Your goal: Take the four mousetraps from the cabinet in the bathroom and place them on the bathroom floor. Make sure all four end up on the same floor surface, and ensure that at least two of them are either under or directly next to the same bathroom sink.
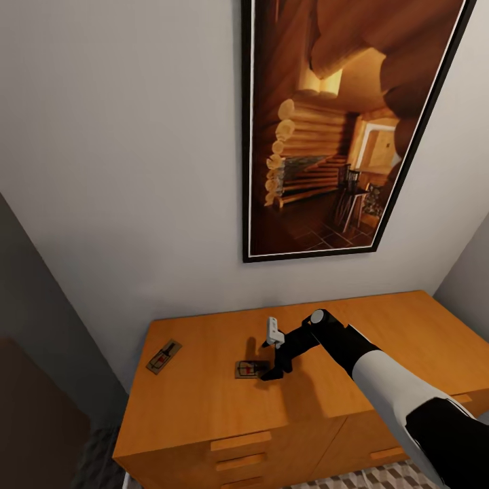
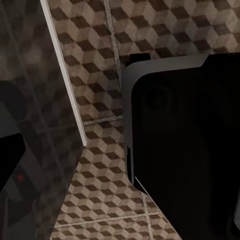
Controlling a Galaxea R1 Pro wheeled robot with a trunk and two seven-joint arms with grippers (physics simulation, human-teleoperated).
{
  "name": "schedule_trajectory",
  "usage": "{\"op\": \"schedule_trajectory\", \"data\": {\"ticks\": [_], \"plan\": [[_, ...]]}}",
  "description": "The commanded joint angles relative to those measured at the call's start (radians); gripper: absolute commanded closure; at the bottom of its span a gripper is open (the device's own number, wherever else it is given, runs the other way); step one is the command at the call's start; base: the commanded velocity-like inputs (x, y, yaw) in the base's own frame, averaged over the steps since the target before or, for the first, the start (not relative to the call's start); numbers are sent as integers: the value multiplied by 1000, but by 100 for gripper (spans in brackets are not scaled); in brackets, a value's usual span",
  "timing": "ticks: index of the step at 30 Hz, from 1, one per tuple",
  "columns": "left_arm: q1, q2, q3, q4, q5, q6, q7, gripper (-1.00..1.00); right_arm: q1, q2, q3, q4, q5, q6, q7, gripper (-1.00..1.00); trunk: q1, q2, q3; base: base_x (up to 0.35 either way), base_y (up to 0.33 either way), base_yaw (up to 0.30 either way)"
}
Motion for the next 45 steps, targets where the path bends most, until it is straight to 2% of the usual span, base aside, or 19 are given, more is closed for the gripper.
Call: {"op": "schedule_trajectory", "data": {"ticks": [1, 13, 45], "plan": [[0, 0, 0, 0, 0, 0, 0, -100, 0, 0, 0, 0, 0, 0, -1, -100, 0, 0, 0, 0, 0, 0], [0, 0, 0, -1, 0, 0, 0, -100, 0, 4, 1, 0, 0, 0, -39, -100, 0, 0, 0, -3, 1, 0], [1, -2, 0, -1, 0, -3, 0, -100, 0, 3, 2, 2, 0, 0, -41, -100, 0, 0, 0, -11, 5, 0]]}}
